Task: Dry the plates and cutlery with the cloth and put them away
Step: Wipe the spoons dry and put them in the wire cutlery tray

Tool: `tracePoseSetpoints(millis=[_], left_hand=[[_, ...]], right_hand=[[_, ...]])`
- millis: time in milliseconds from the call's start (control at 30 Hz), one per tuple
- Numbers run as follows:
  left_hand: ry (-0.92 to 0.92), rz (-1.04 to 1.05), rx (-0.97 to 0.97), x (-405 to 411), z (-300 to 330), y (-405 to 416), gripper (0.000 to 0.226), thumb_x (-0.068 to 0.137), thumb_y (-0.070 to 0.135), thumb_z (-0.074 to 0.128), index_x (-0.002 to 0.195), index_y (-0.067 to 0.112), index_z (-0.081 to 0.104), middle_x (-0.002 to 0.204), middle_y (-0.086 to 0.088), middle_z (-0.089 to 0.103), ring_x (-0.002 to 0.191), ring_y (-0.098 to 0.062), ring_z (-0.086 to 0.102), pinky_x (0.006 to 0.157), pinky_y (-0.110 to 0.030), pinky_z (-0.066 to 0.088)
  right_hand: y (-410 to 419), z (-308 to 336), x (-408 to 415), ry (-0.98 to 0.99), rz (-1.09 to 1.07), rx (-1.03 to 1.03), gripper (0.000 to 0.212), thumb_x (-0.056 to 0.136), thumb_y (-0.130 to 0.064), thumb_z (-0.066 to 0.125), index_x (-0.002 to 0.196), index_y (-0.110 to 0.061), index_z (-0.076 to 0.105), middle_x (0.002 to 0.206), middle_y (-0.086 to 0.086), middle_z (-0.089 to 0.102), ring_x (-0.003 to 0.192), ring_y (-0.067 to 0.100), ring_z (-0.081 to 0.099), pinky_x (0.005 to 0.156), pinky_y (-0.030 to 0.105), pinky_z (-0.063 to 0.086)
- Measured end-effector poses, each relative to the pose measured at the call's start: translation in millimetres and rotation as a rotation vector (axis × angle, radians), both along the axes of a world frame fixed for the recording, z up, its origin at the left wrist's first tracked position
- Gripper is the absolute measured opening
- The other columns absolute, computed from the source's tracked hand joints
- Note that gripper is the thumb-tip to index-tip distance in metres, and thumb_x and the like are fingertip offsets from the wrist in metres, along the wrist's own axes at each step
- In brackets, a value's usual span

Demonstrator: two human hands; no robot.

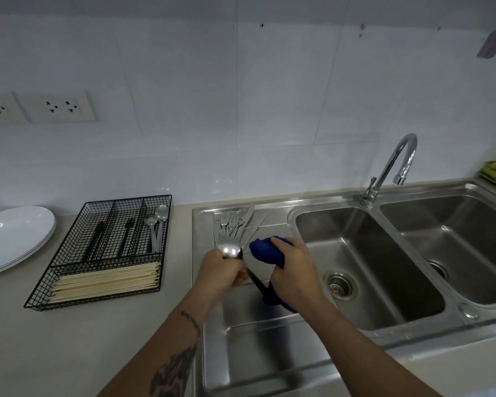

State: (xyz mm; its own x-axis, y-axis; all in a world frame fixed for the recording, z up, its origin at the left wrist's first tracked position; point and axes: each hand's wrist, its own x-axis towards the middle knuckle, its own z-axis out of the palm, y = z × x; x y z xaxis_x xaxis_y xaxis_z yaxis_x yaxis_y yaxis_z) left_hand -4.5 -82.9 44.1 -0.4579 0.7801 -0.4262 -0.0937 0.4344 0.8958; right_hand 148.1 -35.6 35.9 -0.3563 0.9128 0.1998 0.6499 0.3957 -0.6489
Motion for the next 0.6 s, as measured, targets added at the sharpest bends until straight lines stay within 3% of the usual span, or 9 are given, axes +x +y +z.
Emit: tracePoseSetpoints(millis=[133,267,367,500,600], left_hand=[[-0.324,0.269,0.088,-2,9,9,0.013,0.082,-0.011,0.059,0.093,-0.004,0.062,0.086,-0.022,0.070,0.083,-0.032,0.069,0.076,-0.037,0.059],[-0.460,0.370,0.138,-4,9,-3,0.009,0.084,-0.008,0.059,0.091,-0.005,0.065,0.074,-0.016,0.071,0.072,-0.026,0.069,0.068,-0.031,0.057],[-0.522,0.402,0.125,0,4,-6,0.011,0.084,-0.005,0.059,0.092,-0.007,0.066,0.075,-0.017,0.071,0.070,-0.026,0.069,0.066,-0.030,0.058],[-0.540,0.374,0.146,4,6,-4,0.009,0.086,-0.005,0.056,0.090,-0.006,0.065,0.069,-0.014,0.068,0.067,-0.024,0.068,0.063,-0.029,0.056],[-0.555,0.252,0.212,-3,6,-6,0.016,0.092,-0.002,0.054,0.106,-0.005,0.062,0.086,-0.018,0.070,0.082,-0.027,0.069,0.070,-0.031,0.057]], right_hand=[[-22,-10,-18,-0.121,0.150,0.079,0.074,0.076,-0.004,0.064,0.142,-0.023,0.038,0.140,0.002,0.037,0.122,0.022,0.040,0.100,0.029,0.041],[-18,-26,-7,-0.284,0.097,0.160,0.087,0.075,-0.008,0.069,0.148,-0.028,0.026,0.149,0.004,0.029,0.127,0.025,0.034,0.106,0.037,0.037],[-17,-29,-3,-0.315,0.080,0.218,0.087,0.070,-0.012,0.075,0.143,-0.031,0.031,0.143,0.004,0.037,0.122,0.026,0.040,0.099,0.042,0.042],[-14,-22,-4,-0.284,0.099,0.344,0.079,0.060,-0.012,0.080,0.130,-0.027,0.049,0.120,0.005,0.054,0.100,0.024,0.053,0.078,0.038,0.051],[-5,-18,5,-0.237,0.098,0.338,0.068,0.061,-0.009,0.080,0.123,-0.023,0.058,0.107,0.004,0.058,0.090,0.024,0.055,0.071,0.039,0.052]])
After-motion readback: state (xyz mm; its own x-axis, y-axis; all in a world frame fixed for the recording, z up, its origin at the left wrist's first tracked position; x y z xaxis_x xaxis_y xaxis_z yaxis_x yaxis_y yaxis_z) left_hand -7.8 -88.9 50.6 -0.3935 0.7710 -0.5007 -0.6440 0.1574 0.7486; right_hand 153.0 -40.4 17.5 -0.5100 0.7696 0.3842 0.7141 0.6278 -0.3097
